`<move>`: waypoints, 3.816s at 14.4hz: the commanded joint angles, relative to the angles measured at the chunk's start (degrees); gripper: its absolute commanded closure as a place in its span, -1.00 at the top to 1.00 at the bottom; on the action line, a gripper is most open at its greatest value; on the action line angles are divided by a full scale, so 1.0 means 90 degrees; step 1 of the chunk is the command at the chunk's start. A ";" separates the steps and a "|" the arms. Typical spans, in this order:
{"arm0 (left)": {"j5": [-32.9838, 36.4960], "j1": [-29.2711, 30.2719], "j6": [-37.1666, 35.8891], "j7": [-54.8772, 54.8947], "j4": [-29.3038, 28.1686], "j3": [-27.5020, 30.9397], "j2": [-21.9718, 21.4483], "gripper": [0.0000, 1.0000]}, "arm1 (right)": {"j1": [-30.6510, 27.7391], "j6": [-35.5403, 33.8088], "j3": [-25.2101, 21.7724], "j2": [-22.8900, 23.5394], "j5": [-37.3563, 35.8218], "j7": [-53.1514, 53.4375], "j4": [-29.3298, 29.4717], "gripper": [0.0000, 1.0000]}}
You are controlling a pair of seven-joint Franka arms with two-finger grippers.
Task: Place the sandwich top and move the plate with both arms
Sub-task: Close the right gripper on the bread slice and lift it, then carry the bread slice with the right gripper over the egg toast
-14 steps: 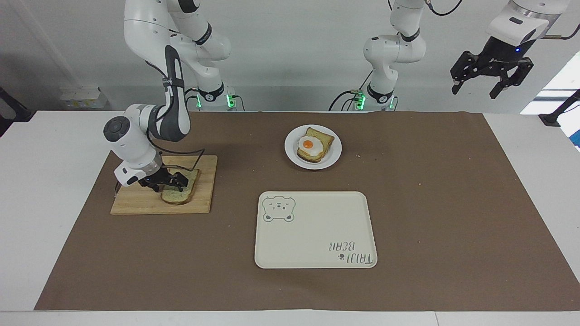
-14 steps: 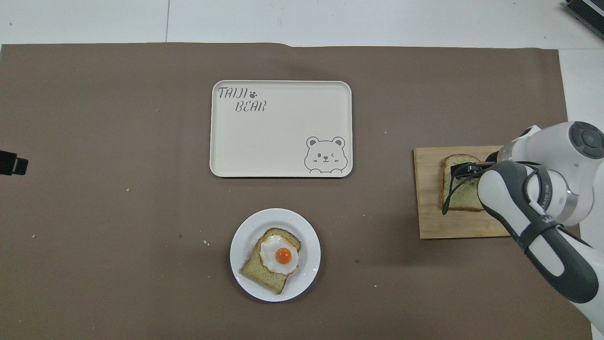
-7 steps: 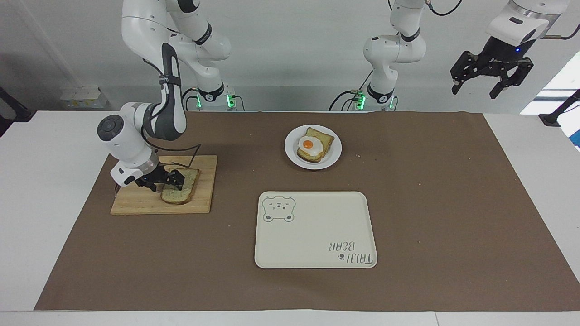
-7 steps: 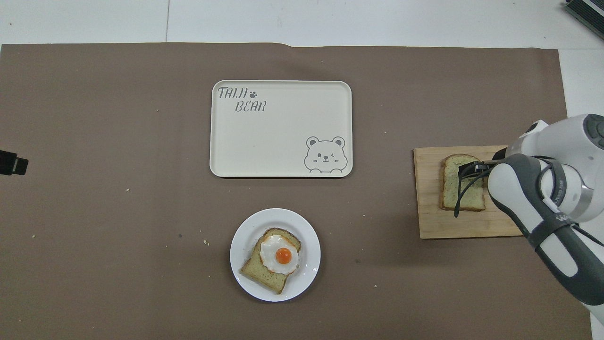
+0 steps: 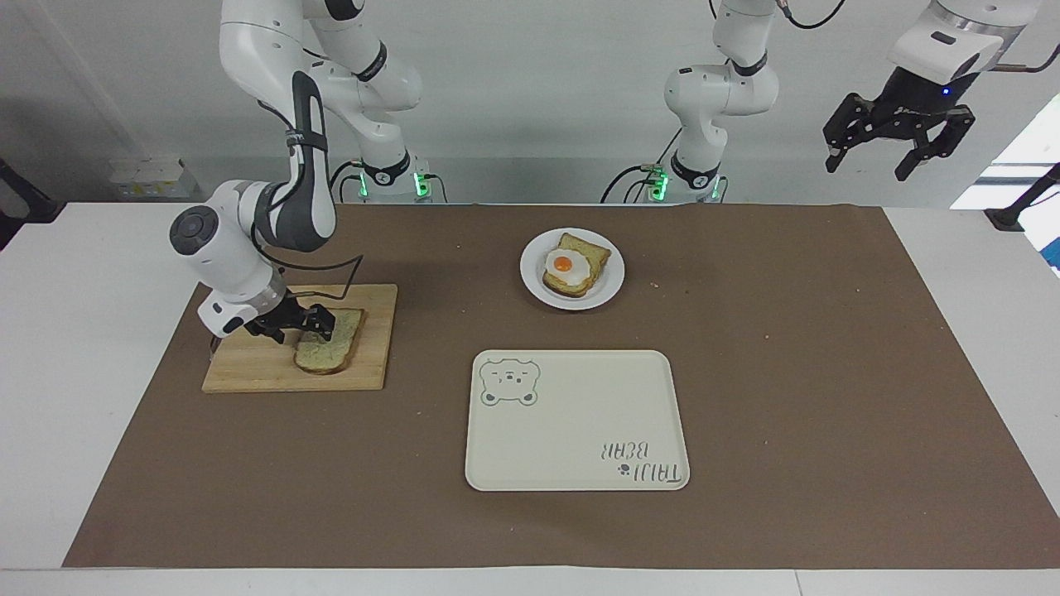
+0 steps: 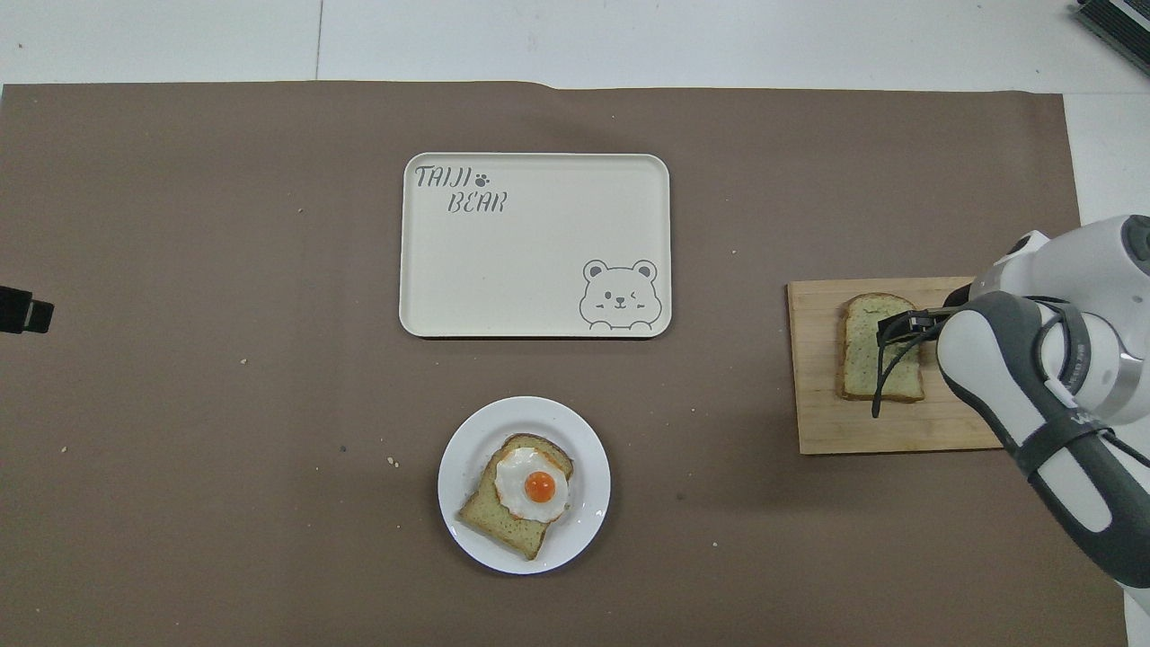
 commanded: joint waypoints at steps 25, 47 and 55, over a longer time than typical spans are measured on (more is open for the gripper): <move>0.0048 0.0081 -0.0064 0.0068 -0.0068 -0.0056 -0.0100 1.00 | 0.0014 -0.0218 0.0042 -0.0171 0.0409 0.0168 0.0180 -1.00; 0.0048 0.0081 -0.0064 0.0068 -0.0068 -0.0056 -0.0100 1.00 | 0.0044 -0.1879 0.2345 -0.0719 0.0985 0.1260 0.1168 -1.00; 0.0048 0.0081 -0.0064 0.0068 -0.0068 -0.0056 -0.0100 1.00 | 0.0930 -0.0601 0.3138 -0.0728 0.2096 0.3906 0.0846 -1.00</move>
